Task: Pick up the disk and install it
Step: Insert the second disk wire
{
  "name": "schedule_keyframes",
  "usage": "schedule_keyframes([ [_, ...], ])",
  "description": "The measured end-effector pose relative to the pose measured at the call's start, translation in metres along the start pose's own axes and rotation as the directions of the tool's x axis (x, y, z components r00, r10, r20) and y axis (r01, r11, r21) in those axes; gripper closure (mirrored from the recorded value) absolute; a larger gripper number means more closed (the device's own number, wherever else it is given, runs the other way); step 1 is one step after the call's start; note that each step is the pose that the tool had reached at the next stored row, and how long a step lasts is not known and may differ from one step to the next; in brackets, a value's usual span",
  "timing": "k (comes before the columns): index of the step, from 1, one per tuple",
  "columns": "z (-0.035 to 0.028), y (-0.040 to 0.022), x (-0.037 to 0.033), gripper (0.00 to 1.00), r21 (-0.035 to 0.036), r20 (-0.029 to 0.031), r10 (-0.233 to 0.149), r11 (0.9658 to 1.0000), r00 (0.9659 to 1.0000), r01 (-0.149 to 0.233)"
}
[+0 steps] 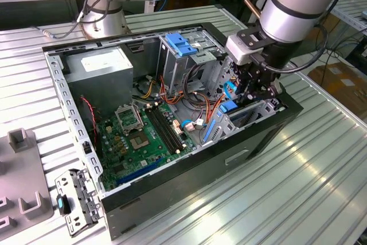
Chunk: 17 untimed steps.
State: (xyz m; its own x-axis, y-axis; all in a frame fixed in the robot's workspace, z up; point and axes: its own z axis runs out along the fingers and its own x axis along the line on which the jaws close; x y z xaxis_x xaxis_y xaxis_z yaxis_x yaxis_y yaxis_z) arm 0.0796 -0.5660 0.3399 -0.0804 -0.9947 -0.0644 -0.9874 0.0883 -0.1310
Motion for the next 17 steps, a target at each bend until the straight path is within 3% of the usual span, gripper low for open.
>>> schedule_keyframes([
  [4,-0.0174,-0.0024,-0.0015,0.70,0.0001,-0.0012,0.000,1.0000,1.0000,0.000],
  [6,-0.0181,-0.0025,-0.0015,0.71,0.0001,-0.0011,0.000,1.0000,1.0000,0.000],
  [7,-0.0182,-0.0025,-0.0015,0.85,0.0001,-0.0013,0.000,1.0000,1.0000,0.000],
  [8,-0.0181,-0.0025,-0.0015,0.89,0.0001,-0.0012,0.000,1.0000,1.0000,0.000],
  [17,-0.0181,-0.0025,-0.0016,0.89,0.0001,-0.0016,0.000,1.0000,1.0000,0.000],
])
